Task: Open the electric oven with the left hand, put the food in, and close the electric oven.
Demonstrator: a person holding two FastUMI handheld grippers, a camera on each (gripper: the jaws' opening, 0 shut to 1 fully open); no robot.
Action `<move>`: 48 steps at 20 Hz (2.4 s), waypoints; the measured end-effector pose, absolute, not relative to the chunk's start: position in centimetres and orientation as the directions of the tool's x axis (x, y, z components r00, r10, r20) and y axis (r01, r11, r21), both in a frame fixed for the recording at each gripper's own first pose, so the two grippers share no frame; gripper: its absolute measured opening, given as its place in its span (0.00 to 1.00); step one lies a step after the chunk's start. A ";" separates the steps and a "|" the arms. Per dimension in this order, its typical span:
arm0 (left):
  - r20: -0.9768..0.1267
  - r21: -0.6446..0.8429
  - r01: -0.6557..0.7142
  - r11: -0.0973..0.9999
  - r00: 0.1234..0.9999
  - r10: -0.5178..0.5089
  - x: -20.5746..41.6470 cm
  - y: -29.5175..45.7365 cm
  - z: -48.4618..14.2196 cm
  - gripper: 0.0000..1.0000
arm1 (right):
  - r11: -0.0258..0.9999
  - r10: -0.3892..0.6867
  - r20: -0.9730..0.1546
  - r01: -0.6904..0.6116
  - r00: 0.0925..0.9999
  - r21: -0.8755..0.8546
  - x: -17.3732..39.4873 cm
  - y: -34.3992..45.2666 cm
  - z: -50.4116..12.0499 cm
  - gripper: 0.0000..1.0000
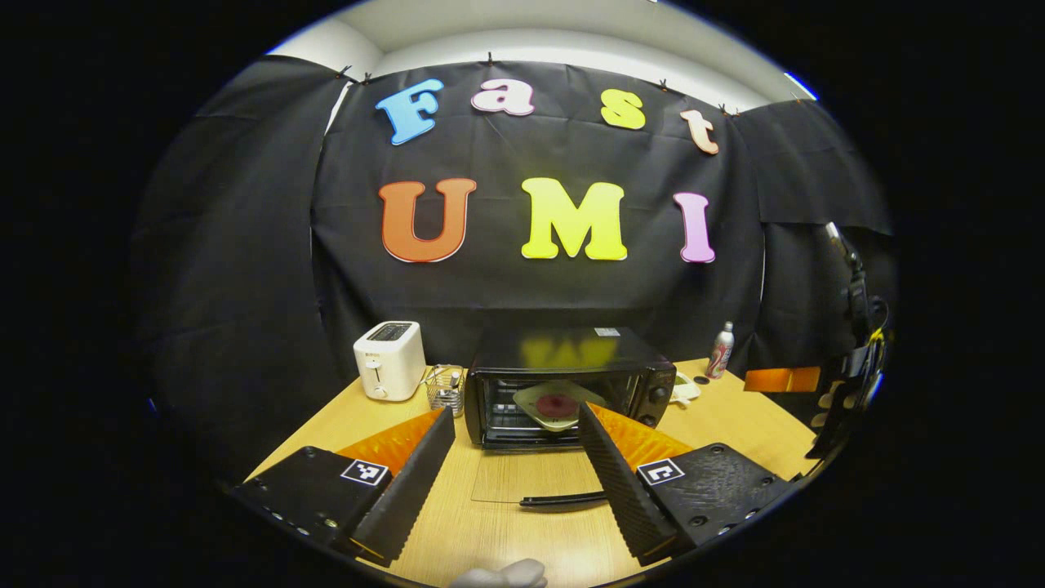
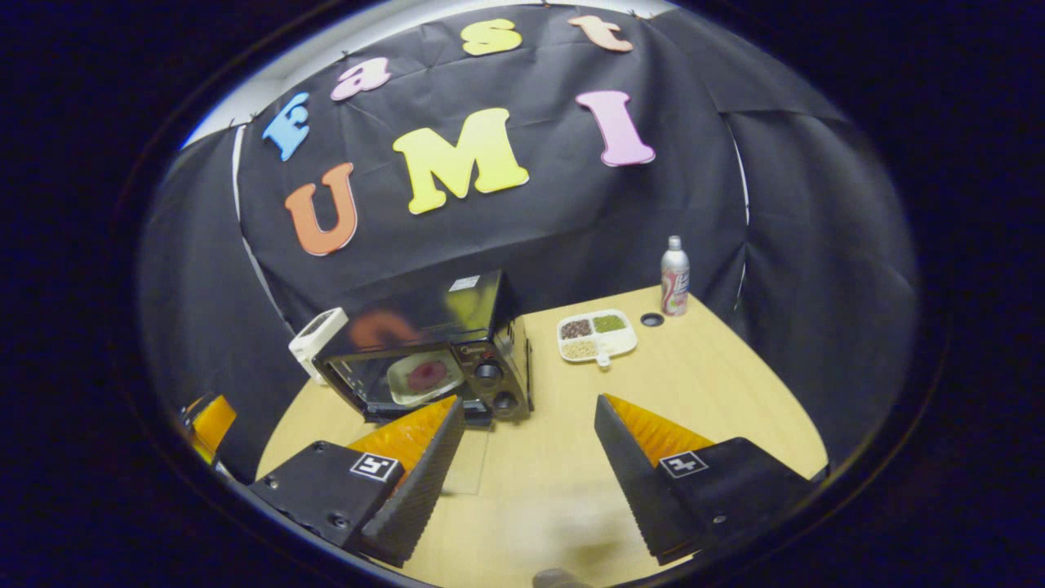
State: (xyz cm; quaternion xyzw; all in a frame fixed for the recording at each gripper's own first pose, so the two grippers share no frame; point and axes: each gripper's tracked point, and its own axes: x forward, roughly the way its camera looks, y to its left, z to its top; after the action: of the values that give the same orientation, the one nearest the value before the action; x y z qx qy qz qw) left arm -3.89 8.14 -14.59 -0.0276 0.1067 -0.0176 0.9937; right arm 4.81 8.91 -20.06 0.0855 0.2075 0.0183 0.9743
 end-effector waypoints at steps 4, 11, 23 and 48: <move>-0.264 -0.055 0.059 0.997 0.962 -0.071 -3.5 5.4 -18.3 0.95 | 0.999 0.030 -0.374 -0.015 0.927 0.044 2.9 6.6 -18.7 0.96; -0.382 -0.092 0.117 0.989 0.913 -0.143 -3.7 1.1 -26.7 0.95 | 0.999 -0.023 -0.390 0.006 0.921 -0.043 0.8 3.4 -17.7 0.96; -0.563 -0.072 0.128 0.989 0.814 -0.146 -4.2 -0.8 -37.6 0.95 | 0.991 -0.088 -0.421 0.039 0.903 -0.124 -1.4 1.1 -17.5 0.96; -0.531 -0.039 0.128 0.991 0.838 -0.129 -0.7 -0.3 -34.1 0.96 | 0.994 -0.098 -0.443 0.070 0.891 -0.078 -1.6 1.5 -18.4 1.00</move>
State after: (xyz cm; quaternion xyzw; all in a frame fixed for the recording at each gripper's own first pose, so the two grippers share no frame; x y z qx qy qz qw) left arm -0.73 -0.27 -34.10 -0.0007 0.2768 -0.0672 0.9586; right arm -1.65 1.53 -18.40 -0.0298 0.2291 -0.0432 0.9720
